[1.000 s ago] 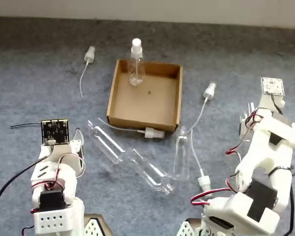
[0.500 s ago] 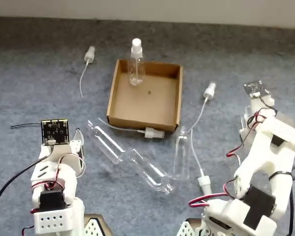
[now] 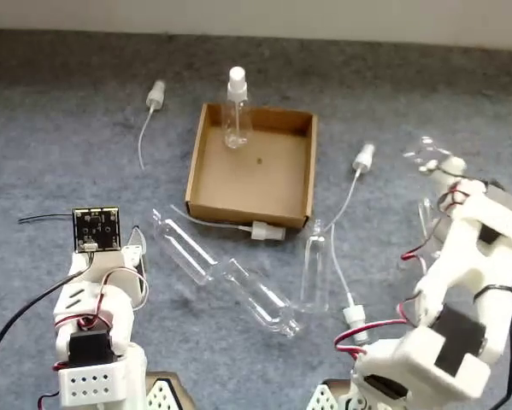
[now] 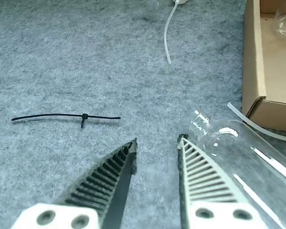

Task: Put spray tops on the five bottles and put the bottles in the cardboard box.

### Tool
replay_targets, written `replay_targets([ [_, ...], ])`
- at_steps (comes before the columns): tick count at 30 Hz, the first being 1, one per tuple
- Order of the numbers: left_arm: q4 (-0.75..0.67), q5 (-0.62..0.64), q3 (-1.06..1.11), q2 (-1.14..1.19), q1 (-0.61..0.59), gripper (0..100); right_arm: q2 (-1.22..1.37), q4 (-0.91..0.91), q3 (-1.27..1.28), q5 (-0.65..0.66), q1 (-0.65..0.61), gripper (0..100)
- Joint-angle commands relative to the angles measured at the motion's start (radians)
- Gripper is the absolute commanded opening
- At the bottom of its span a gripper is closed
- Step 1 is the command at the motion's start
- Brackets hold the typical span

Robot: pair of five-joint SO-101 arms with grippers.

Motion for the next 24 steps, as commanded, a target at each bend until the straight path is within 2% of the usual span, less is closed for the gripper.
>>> replay_targets([
  [1, 0.003, 0.0, 0.019, -0.002, 0.021, 14, 0.05, -0.039, -0.067, -0.157, 0.102, 15.9],
  [3, 0.003, 0.0, 0.019, -0.001, 0.021, 14, 0.065, -0.039, -0.096, -0.238, 0.133, 2.4],
  [4, 0.003, 0.0, 0.019, -0.001, 0.022, 14, 0.065, -0.036, -0.107, -0.282, 0.143, 0.0],
  [7, 0.003, 0.0, 0.019, -0.001, 0.022, 14, 0.071, -0.033, -0.117, -0.348, 0.159, 1.5],
  [14, 0.003, 0.0, 0.019, -0.001, 0.022, 14, 0.111, -0.007, -0.051, -0.354, 0.14, 0.3],
  [24, 0.003, 0.0, 0.019, -0.001, 0.022, 14, -0.028, -0.004, 0.193, -0.359, -0.056, 0.3],
])
